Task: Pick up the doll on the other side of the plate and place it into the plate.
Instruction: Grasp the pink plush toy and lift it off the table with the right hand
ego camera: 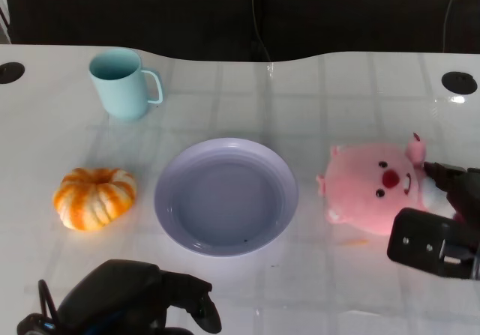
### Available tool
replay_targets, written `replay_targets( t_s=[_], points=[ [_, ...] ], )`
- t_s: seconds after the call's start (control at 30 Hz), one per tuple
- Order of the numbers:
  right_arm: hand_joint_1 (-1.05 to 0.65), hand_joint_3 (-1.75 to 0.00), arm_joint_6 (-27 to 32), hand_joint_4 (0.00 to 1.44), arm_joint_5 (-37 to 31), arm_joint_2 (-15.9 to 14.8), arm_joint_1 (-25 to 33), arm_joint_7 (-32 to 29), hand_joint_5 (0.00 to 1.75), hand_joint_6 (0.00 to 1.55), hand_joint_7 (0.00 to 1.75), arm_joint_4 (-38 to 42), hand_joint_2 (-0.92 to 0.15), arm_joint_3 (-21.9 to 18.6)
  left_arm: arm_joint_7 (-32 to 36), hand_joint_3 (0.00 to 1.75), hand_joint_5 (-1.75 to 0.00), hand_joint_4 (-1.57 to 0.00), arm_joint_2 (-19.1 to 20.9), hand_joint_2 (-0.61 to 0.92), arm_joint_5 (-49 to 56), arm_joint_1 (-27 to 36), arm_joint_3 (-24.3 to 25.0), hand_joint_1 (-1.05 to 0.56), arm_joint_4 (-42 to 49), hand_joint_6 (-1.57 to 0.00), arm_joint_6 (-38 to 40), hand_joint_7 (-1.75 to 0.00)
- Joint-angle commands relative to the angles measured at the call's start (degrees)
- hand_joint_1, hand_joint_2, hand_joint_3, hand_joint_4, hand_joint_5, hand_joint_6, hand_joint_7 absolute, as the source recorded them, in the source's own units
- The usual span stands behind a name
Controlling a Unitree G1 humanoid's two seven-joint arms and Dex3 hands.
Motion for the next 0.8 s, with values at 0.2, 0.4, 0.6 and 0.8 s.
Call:
replay_targets(
  t_s=[0.2,0.4,0.6,0.8],
  points=[
    [-0.69,-0.05,-2.36,0.13,4.73,2.61,-6.25,-3.8,0.26,0.3,0.04,13.99,-0.92,1.3,-0.6,0.23,-1.36,-0.73,0.52,0.92,0.85,0.52,-0.01,-0.2,-1.8,-0.86,0.91,-0.68],
    [-0.65,-0.08,-2.62,0.25,6.83,4.83,-11.94,-6.39,0.21,0.39,0.05,24.11,-0.92,2.36,-0.37,0.23,-1.32,-0.74,0.7,0.92,0.62,0.9,-0.03,-0.2,-2.38,-0.87,0.57,-0.68],
    [-0.31,-0.06,-9.4,0.85,9.04,5.85,-13.86,-17.39,0.22,0.94,0.1,31.37,-0.92,1.97,-1.06,0.24,-1.33,-0.74,0.69,0.92,0.6,1.19,-0.02,-0.2,-3.46,-0.87,1.63,-0.67],
    [-0.21,-0.2,-12.52,0.82,7.59,4.42,-15.79,-22.05,1.15,1.25,0.1,34.39,-0.92,4.71,-0.95,0.23,-1.33,-0.74,0.95,0.92,0.79,0.99,-0.12,-0.2,-3.32,-0.87,1.49,-0.68]
  ],
)
